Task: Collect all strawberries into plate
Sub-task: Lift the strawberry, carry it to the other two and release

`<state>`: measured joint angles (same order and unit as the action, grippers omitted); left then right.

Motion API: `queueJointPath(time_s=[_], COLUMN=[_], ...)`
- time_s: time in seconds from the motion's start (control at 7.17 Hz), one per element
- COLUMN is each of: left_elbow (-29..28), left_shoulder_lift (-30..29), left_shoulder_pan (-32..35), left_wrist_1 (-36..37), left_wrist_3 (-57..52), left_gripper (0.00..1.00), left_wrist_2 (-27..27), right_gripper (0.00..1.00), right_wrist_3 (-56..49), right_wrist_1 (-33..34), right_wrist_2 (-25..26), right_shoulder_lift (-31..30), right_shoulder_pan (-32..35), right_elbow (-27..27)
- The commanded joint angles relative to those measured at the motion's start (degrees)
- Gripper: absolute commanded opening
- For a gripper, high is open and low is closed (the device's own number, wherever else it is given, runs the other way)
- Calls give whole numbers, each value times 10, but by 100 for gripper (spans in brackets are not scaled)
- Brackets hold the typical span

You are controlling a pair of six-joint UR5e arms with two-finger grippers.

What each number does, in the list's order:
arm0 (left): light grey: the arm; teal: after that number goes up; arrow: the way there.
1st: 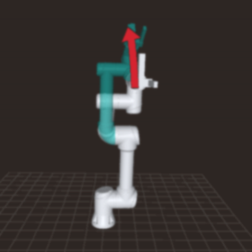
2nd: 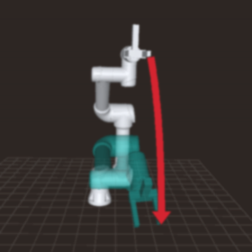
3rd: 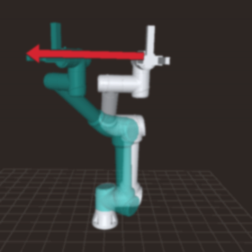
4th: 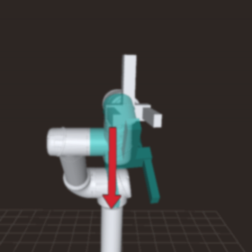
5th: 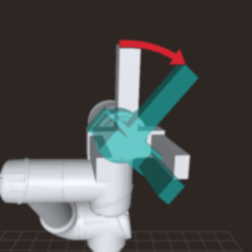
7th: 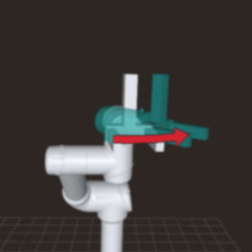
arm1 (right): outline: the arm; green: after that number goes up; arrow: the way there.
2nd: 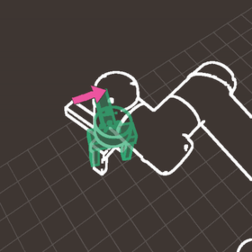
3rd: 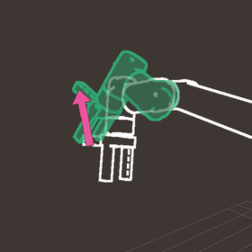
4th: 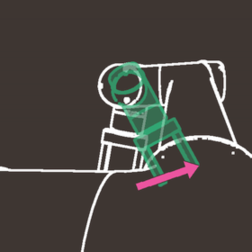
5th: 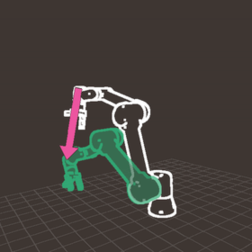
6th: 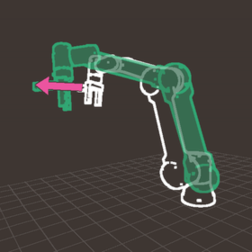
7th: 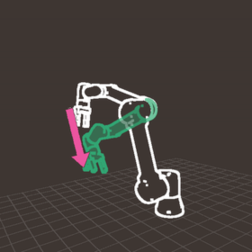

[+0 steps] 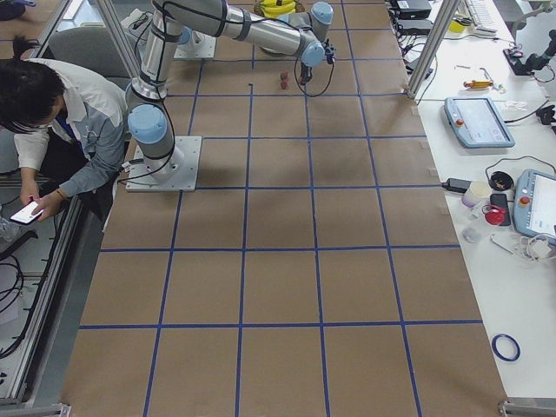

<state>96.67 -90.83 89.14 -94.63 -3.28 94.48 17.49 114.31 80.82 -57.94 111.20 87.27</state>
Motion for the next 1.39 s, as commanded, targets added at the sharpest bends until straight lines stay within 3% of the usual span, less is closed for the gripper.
queueJointPath(time_s=[0.0, 0.14, 0.28, 0.84, 1.11, 1.25], left_elbow=[0, -1, -1, 0, 0, 0], left_shoulder_lift=[-1, 0, 0, 0, 0, 0], left_shoulder_pan=[2, 2, 2, 2, 2, 1], left_wrist_1=[1, 1, 1, 1, 0, 1], left_wrist_3=[5, 2, 2, 0, 1, 1], left_gripper=[100, 100, 100, 100, 100, 100], left_wrist_2=[0, 3, 3, 8, 8, 8], right_gripper=[0, 2, 12, 73, 77, 86], right_wrist_3=[0, 1, 0, -4, -5, -7], right_wrist_1=[15, 15, 15, 7, 7, 6], right_wrist_2=[-27, -28, -28, -28, -28, -27], right_shoulder_lift=[20, 21, 22, 24, 21, 7], right_shoulder_pan=[8, 10, 12, 13, 13, 12], right_elbow=[-2, -1, 0, 10, 8, 5])
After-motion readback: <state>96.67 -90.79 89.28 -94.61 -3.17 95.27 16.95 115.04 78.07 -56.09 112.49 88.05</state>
